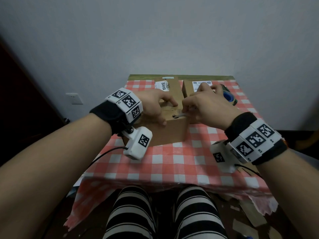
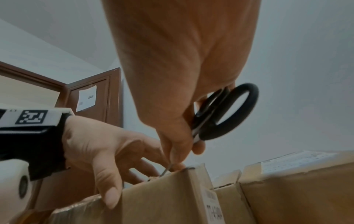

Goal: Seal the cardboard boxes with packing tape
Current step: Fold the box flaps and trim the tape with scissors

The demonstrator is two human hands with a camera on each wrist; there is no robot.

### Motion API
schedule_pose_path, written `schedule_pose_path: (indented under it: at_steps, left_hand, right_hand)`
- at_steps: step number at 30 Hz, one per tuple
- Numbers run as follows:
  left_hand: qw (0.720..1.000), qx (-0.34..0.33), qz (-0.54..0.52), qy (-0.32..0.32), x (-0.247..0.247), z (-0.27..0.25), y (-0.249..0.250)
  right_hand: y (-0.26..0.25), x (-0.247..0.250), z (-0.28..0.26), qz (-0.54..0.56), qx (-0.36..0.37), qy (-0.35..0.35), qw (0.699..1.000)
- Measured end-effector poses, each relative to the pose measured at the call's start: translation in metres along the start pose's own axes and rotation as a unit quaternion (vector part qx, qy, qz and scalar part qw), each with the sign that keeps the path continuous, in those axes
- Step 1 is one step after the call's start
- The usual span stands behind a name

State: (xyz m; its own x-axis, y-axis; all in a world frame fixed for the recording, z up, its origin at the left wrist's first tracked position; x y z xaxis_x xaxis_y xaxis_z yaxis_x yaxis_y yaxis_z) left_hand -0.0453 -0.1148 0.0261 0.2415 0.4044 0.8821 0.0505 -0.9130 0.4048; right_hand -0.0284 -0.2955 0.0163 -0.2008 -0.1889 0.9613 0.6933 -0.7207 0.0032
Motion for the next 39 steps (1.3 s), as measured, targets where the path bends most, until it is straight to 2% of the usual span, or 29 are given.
schedule_pose_path:
  at_steps: [5,14,16,19,25,33,35,39]
  left_hand:
    - [1.0,-0.014,-0.005,-0.016,0.001,-0.005,0.0]
    - [1.0,-0.025,0.006,-0.005,0.001,-0.008,0.004]
    - [0.999,-0.03,0.014,-0.004,0.001,-0.009,0.004]
    - [0.999,-0.028,0.017,-0.002,0.001,-0.008,0.004]
    - [0.999,-0.036,0.018,-0.005,0.0,-0.006,0.004]
    - [0.999,-0.031,0.013,-0.011,0.0,-0.002,0.002]
    - [0.999,-0.03,0.015,-0.013,0.0,-0.002,0.002]
    - [0.999,-0.03,0.017,-0.017,0.0,-0.002,0.002]
  right_hand:
    - [-0.01,0.006,-0.006,0.043,0.009,-0.019,0.999]
    - [-0.035,0.01,-0.011,-0.097,0.059,0.016,0.993]
    - [-0.033,0.011,-0.01,-0.083,0.048,0.011,0.995]
    - [-0.024,0.008,-0.007,-0.007,0.006,-0.02,1.0]
    - [-0.007,-0.006,-0.008,0.12,-0.067,-0.051,0.989]
    - [0.004,-0.014,-0.011,0.214,-0.101,-0.049,0.97]
    - [0.005,-0.013,-0.012,0.213,-0.101,-0.042,0.971]
    - [-0.004,-0.006,-0.011,0.101,-0.061,-0.011,0.993]
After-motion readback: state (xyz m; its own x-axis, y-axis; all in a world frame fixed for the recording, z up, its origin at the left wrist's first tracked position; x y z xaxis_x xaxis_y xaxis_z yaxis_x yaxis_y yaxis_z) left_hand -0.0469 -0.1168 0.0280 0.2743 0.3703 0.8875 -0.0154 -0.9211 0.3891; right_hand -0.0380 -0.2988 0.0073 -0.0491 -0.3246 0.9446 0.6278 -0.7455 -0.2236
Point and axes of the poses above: each hand's wrist, its own z-axis towards the middle knuckle, its own x-axis out of the back of the hand, y = z × x, the point moved 2 cm from there along z, towards the middle knuckle, and after that the axes turned 4 degrees about y, right-handed, at the moved point
